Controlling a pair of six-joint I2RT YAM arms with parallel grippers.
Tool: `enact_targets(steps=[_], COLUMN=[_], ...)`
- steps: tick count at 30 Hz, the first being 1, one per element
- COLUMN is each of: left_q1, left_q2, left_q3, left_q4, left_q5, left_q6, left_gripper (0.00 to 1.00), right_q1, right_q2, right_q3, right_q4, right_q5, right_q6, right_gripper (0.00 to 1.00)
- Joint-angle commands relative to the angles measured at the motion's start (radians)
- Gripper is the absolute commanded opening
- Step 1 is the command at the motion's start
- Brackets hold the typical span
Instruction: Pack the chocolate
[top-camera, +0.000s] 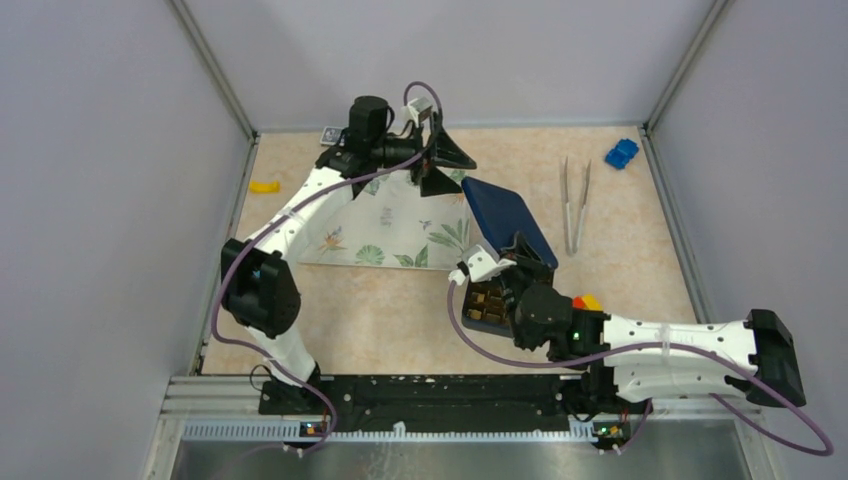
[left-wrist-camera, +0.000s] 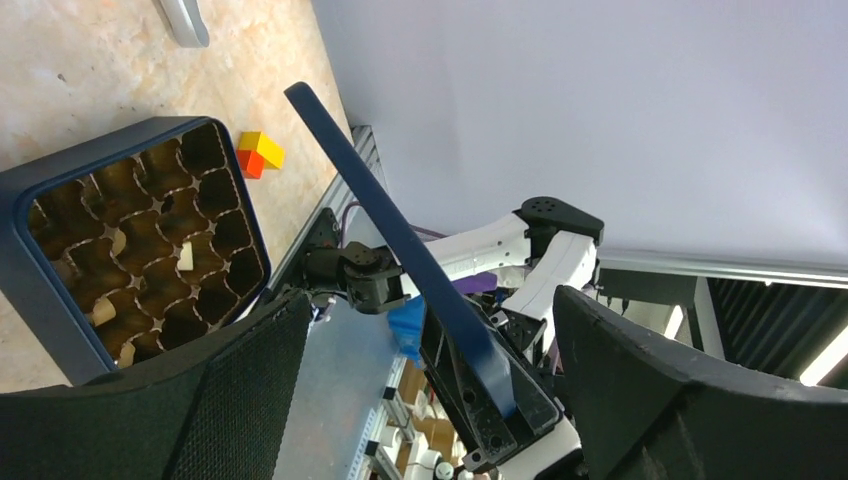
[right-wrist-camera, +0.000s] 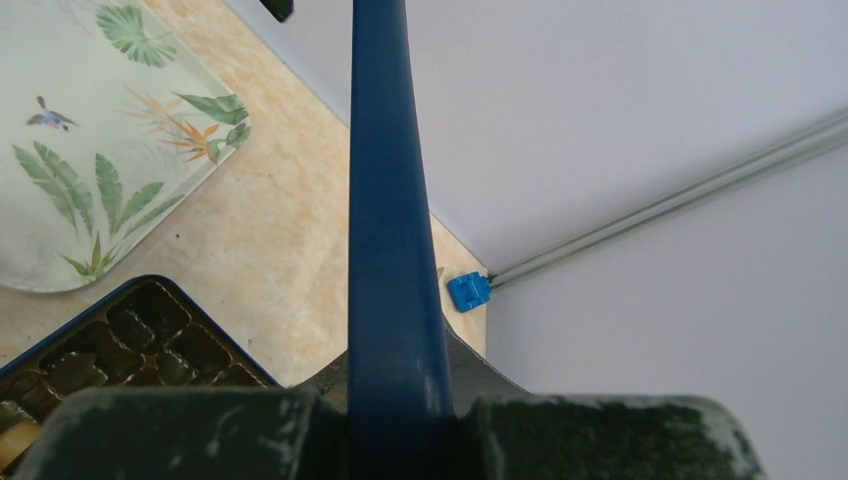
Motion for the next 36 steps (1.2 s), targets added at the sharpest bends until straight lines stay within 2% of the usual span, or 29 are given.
enact_targets(steps=[1, 7, 13, 16, 20, 25, 29, 31, 32, 34, 36], left_q1=[-0.043, -0.079, -0.102, -0.107, -0.113, -0.122, -0.122, -0.122, -0.122, -0.121, -0.118], left_q2=[0.034, 0.032, 0.057, 0.074, 0.081, 0.094, 0.102, 0.101, 0.1, 0.092, 0.08], left_q3=[0.087, 0.107, 0.158, 0.174, 0.178, 0.184, 0.182, 0.171, 0.162, 0.136, 0.101], left_q4=[-0.037, -0.065, -0.134, -0.171, -0.178, -0.191, -0.175, -0.145, -0.124, -0.07, -0.007], left_q5=[-0.019, -0.036, 0.008, 0.015, 0.019, 0.025, 0.029, 0.037, 0.042, 0.045, 0.049], left_q6=[0.062, 0.079, 0.129, 0.15, 0.154, 0.168, 0.148, 0.121, 0.104, 0.07, 0.022], left_gripper=[0.93, 0.74, 0.73, 0.67, 0.48, 0.39, 0.18, 0.03, 0.0, 0.0, 0.0], right_q1=[0.013, 0.013, 0.012, 0.013, 0.012, 0.012, 0.013, 0.011, 0.011, 0.011, 0.011], right_q2=[-0.025, -0.025, -0.014, -0.01, -0.01, -0.006, -0.001, 0.002, 0.003, 0.001, -0.002], right_q3=[0.037, 0.037, 0.026, 0.018, 0.01, -0.002, -0.006, -0.007, -0.007, -0.007, -0.007], right_q4=[-0.036, -0.057, -0.065, -0.057, -0.053, -0.051, -0.05, -0.05, -0.05, -0.054, -0.069], right_q5=[0.0, -0.001, 0.007, 0.015, 0.027, 0.035, 0.039, 0.046, 0.051, 0.061, 0.069], right_q6=[0.053, 0.062, 0.052, 0.042, 0.038, 0.035, 0.034, 0.036, 0.04, 0.05, 0.066], right_gripper=[0.0, 0.0, 0.0, 0.0, 0.0, 0.0, 0.0, 0.0, 0.04, 0.18, 0.27])
